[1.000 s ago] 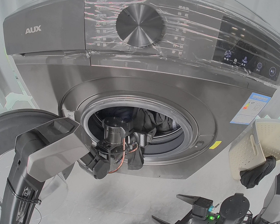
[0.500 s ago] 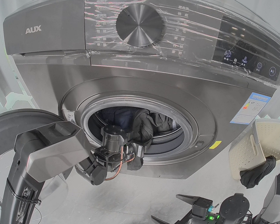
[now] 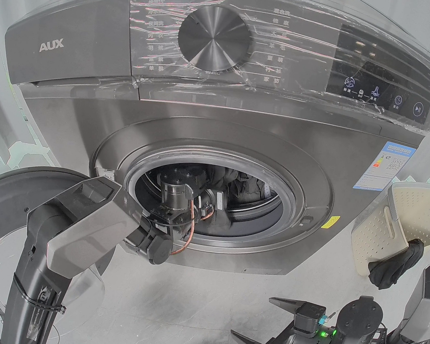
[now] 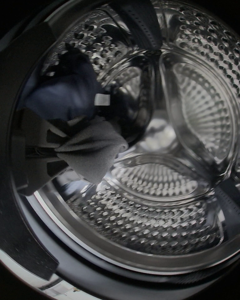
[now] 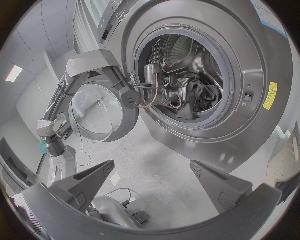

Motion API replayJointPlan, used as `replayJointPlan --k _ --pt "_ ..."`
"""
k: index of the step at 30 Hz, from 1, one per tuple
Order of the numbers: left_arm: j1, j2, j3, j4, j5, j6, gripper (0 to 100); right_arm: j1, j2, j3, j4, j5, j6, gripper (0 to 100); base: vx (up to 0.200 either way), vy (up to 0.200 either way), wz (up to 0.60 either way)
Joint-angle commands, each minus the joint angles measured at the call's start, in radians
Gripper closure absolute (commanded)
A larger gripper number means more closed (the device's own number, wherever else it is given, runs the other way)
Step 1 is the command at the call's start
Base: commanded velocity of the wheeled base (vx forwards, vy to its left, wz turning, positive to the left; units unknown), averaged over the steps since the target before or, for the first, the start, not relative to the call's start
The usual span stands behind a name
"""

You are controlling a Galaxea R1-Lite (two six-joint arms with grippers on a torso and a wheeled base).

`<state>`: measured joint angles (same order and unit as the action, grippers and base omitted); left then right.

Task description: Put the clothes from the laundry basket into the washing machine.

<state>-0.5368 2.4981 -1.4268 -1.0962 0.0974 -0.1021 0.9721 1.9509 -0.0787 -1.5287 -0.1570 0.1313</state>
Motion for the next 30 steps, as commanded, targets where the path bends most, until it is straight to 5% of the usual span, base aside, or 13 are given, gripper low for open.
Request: replayJointPlan --k 1,20,21,26,28,30 --pt "0.041 0.073 -0.181 -0.011 0.051 -0.021 100 0.000 0.002 -0.003 -0.001 0.001 0.001 0 0.000 0.000 0.00" --pt "0.055 0.182 -0.422 -0.039 0.096 -0.024 100 0.002 0.000 -0.001 -0.001 0.001 0.001 0 0.000 0.000 0.00" --pt "0.055 0.182 -0.425 -0.037 0.096 -0.024 0 0.000 0.000 -0.001 -0.001 0.001 0.001 0 0.000 0.000 0.00" --pt "0.054 0.174 -0.405 -0.037 0.096 -0.028 0 -0.001 0.000 -0.001 -0.001 0.001 0.001 0 0.000 0.000 0.00" --pt "0.044 0.156 -0.359 -0.034 0.097 -0.059 0 -0.003 0.000 -0.001 -0.001 0.001 0.001 0 0.000 0.000 0.00" --pt "0.040 0.128 -0.307 -0.033 0.096 -0.060 0 -0.004 0.000 0.000 -0.001 0.001 0.001 0 0.000 0.000 0.00"
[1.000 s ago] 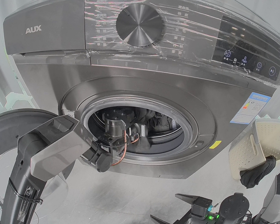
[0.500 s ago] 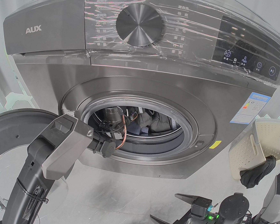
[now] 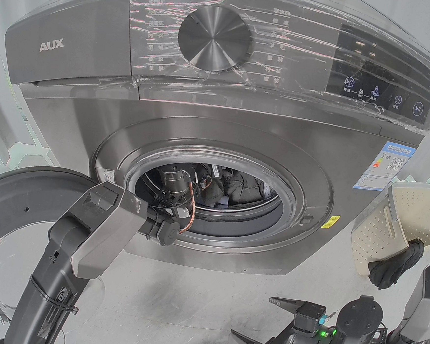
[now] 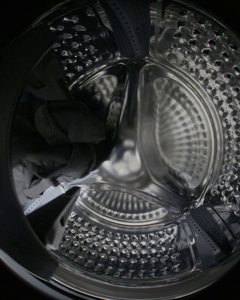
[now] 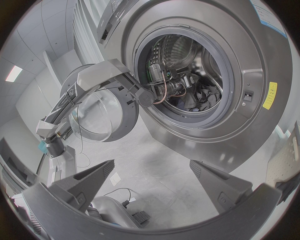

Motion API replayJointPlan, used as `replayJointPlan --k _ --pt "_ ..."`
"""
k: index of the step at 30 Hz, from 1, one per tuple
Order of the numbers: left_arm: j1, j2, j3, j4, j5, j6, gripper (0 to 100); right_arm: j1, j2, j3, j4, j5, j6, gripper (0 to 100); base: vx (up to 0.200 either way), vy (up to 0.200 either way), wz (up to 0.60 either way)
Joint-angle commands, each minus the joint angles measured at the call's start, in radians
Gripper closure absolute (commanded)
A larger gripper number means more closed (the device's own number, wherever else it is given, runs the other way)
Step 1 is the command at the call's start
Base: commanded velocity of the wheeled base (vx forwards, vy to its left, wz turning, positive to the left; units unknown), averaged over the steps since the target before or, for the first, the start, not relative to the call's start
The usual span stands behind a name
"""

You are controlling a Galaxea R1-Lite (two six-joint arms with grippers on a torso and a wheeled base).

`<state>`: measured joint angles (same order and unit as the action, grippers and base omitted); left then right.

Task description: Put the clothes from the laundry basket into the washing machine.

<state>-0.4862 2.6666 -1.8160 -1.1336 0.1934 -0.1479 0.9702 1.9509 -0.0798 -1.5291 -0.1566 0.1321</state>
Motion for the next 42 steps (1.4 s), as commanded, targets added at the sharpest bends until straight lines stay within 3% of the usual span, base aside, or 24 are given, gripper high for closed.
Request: replayJointPlan --k 1,2,13,16,20,22,31,35,39,42 --pt "-0.011 -0.040 0.083 0.005 0.000 -0.015 0 -0.002 0.000 0.002 0.000 0.000 0.000 0 0.000 0.000 0.00" --pt "-0.022 -0.074 0.158 0.002 -0.008 -0.015 0 -0.004 -0.001 0.002 0.000 0.000 0.000 0 0.000 0.000 0.00" --pt "-0.058 -0.224 0.431 -0.005 -0.020 0.005 0 -0.008 -0.004 0.003 0.000 0.000 0.000 0 0.000 0.000 0.00" --pt "-0.083 -0.272 0.517 -0.015 -0.043 0.022 0 -0.008 -0.007 0.006 0.000 0.000 0.000 0 0.000 0.000 0.00" --pt "-0.129 -0.306 0.649 -0.094 -0.077 0.077 0 -0.010 -0.010 0.011 0.000 0.000 0.000 0 0.000 0.000 0.00" --pt "-0.152 -0.326 0.716 -0.126 -0.095 0.088 0 -0.010 -0.013 0.014 0.001 -0.003 0.001 0 0.000 0.000 0.00" --pt "-0.230 -0.432 1.037 -0.275 -0.118 0.088 0 -0.019 -0.053 0.045 0.001 -0.009 0.015 0 0.000 0.000 0.00" --pt "-0.250 -0.533 1.202 -0.402 -0.112 0.074 0 -0.044 -0.109 0.080 0.015 -0.015 0.018 0 0.000 0.000 0.00" --pt "-0.252 -0.652 1.339 -0.419 -0.115 0.074 0 -0.036 -0.145 0.080 0.018 -0.058 0.034 0 0.000 0.000 0.00" --pt "-0.275 -0.741 1.443 -0.419 -0.114 0.040 0 -0.039 -0.151 0.078 0.020 -0.070 0.040 0 0.000 0.000 0.00"
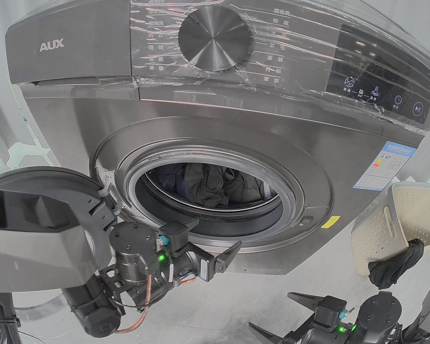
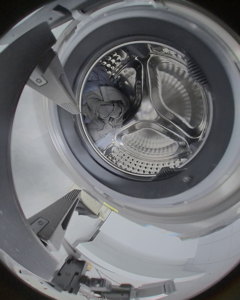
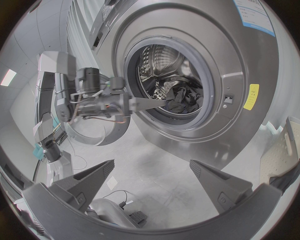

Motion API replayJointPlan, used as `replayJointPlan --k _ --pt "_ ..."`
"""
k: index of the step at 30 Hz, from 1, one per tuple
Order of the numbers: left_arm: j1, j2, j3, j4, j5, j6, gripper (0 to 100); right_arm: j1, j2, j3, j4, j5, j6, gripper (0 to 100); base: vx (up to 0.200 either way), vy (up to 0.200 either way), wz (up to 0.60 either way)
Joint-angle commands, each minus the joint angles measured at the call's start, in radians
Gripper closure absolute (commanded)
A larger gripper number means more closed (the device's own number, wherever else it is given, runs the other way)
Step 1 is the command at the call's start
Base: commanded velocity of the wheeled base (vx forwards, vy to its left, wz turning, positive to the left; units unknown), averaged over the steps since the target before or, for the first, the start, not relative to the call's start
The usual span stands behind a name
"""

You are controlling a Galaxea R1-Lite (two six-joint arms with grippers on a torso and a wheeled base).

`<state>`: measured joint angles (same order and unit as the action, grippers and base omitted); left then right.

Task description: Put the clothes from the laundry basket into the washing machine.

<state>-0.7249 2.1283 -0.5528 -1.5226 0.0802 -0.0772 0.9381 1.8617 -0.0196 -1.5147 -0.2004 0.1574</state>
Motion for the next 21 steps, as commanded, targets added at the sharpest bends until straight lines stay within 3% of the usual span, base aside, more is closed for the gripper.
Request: replayJointPlan --k 1,7,11,16,21 --pt "-0.045 -0.225 0.209 -0.028 0.004 -0.042 0 -0.012 -0.061 0.020 0.005 -0.028 0.017 0 0.000 0.000 0.00" --pt "-0.077 -0.297 0.313 -0.030 0.046 -0.050 0 -0.019 -0.076 0.018 0.002 -0.076 0.027 0 0.000 0.000 0.00" --pt "-0.064 -0.349 0.350 -0.030 0.053 -0.049 0 -0.074 -0.122 0.018 0.002 -0.100 0.025 0 0.000 0.000 0.00" --pt "-0.064 -0.423 0.386 -0.028 0.093 -0.039 0 -0.186 -0.230 0.018 0.024 -0.100 0.017 0 -0.200 0.000 0.00" --pt "-0.061 -0.498 0.447 -0.027 0.110 -0.026 0 -0.255 -0.343 0.020 0.114 -0.099 -0.004 0 -0.200 0.000 0.00"
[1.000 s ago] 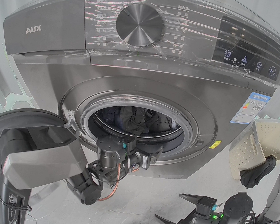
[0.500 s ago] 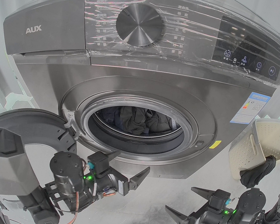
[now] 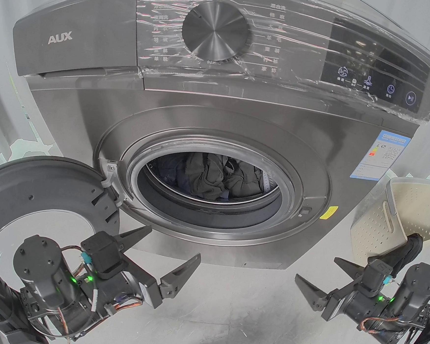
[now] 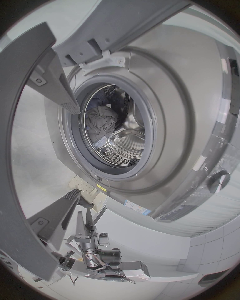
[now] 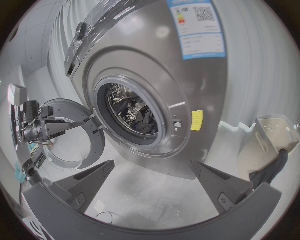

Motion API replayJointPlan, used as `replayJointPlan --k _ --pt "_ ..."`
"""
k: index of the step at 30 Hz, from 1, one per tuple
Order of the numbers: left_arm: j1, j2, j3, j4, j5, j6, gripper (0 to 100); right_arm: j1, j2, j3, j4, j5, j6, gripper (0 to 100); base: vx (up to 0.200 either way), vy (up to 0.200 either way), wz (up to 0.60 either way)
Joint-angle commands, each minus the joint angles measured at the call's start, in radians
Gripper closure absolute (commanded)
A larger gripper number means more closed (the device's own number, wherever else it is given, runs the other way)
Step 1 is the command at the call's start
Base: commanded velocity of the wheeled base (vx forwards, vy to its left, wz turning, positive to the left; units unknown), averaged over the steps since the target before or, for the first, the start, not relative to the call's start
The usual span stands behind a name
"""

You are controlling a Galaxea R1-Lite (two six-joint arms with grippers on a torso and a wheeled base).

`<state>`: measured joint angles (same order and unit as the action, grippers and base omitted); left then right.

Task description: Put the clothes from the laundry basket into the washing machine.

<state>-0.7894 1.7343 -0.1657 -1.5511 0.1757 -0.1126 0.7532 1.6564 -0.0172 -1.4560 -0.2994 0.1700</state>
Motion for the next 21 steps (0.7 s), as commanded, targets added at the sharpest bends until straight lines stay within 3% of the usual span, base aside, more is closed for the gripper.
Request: replayJointPlan --k 1,6,7,11,15,17,21 --pt "0.004 -0.122 0.074 0.002 0.014 0.010 0 -0.077 -0.167 0.017 0.080 0.000 -0.026 0 -0.200 0.000 0.00" --pt "0.027 -0.205 0.129 0.002 0.014 0.017 0 -0.109 -0.314 0.016 0.247 0.000 -0.063 0 -0.200 0.000 0.00" --pt "0.045 -0.257 0.160 0.005 0.014 0.021 0 -0.132 -0.406 0.017 0.358 0.006 -0.069 0 -0.200 0.000 0.00" --pt "0.093 -0.375 0.166 0.069 0.013 0.037 0 -0.158 -0.547 0.017 0.529 0.003 -0.056 0 -0.200 0.000 0.00" --pt "0.091 -0.509 0.166 0.210 0.013 0.053 0 -0.233 -0.636 0.017 0.611 0.005 -0.064 0 -0.100 0.000 0.00" --pt "0.099 -0.627 0.166 0.345 0.011 0.068 0 -0.259 -0.718 0.016 0.684 0.005 -0.066 0 0.000 0.000 0.00" --pt "0.137 -0.803 0.166 0.559 0.008 0.048 0 -0.313 -0.840 0.016 0.810 0.006 -0.064 0 0.000 0.000 0.00"
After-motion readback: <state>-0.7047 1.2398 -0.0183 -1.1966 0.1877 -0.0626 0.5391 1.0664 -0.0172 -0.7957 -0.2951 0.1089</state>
